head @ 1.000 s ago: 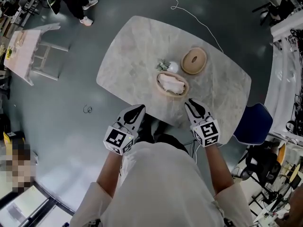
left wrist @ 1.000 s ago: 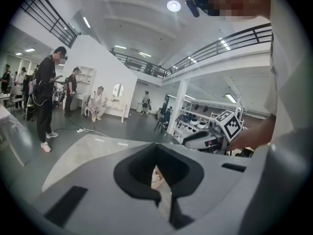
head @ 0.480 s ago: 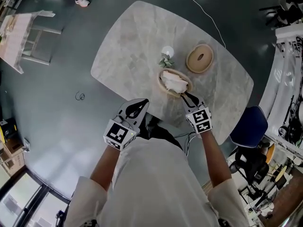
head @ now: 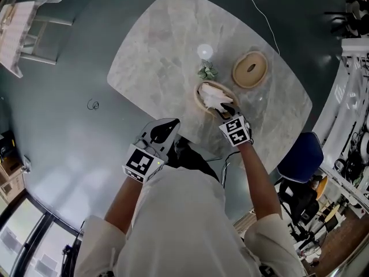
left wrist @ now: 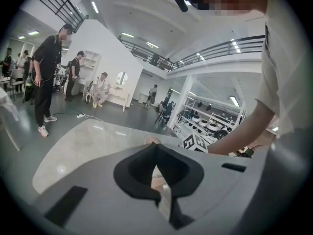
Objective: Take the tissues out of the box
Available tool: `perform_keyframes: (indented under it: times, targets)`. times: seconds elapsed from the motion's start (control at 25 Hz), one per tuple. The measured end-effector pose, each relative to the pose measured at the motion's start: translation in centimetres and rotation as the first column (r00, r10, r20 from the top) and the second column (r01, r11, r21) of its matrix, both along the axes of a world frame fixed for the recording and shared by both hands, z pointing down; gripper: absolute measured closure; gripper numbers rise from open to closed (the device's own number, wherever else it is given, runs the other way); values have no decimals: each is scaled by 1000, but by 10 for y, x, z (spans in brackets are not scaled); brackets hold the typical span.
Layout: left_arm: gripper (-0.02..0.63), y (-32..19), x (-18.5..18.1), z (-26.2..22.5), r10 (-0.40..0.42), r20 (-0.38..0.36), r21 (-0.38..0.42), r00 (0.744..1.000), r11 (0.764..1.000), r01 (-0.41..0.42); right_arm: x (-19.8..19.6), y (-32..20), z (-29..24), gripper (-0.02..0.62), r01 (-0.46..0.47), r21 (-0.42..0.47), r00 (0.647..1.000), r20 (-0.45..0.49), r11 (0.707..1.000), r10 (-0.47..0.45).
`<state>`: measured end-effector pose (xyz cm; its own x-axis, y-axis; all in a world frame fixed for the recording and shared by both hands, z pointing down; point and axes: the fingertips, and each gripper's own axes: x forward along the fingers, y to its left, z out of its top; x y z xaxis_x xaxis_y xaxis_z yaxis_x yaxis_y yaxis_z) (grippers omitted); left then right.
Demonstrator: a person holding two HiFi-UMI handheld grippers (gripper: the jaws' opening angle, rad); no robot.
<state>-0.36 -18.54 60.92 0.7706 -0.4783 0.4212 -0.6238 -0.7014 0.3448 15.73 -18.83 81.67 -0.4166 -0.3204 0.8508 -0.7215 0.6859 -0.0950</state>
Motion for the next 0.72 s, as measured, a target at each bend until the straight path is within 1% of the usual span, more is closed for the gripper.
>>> perform_keyframes:
  times: [0.16, 0.32, 0.44, 0.56, 0.64, 0.72]
  targets:
    - [598, 1, -8, 5, 2, 27, -35, 1000, 999, -1, -6, -2, 19, 449, 47, -46, 998, -34, 998, -49]
    - [600, -1, -14, 12, -32, 8, -37, 999, 999, 32, -7, -4, 38, 440, 102, -75, 990, -89, 992, -109]
    - [598, 0, -18, 15, -31, 24, -56, 999, 998, 32, -8, -5, 52, 440, 134, -97, 983, -117, 986, -145]
    - [600, -1, -21, 18, -54, 14, -68, 998, 996, 55, -8, -9, 59, 444, 153, -108, 976, -138, 982, -167]
    - [600, -2, -23, 18, -46, 16, -55, 999, 997, 47, -10, -10, 63, 464, 169, -120, 971, -149, 978, -186]
    - [598, -1, -24, 19, -43, 19, -53, 999, 998, 44, -12, -8, 66, 514, 190, -129, 966, -155, 973, -209]
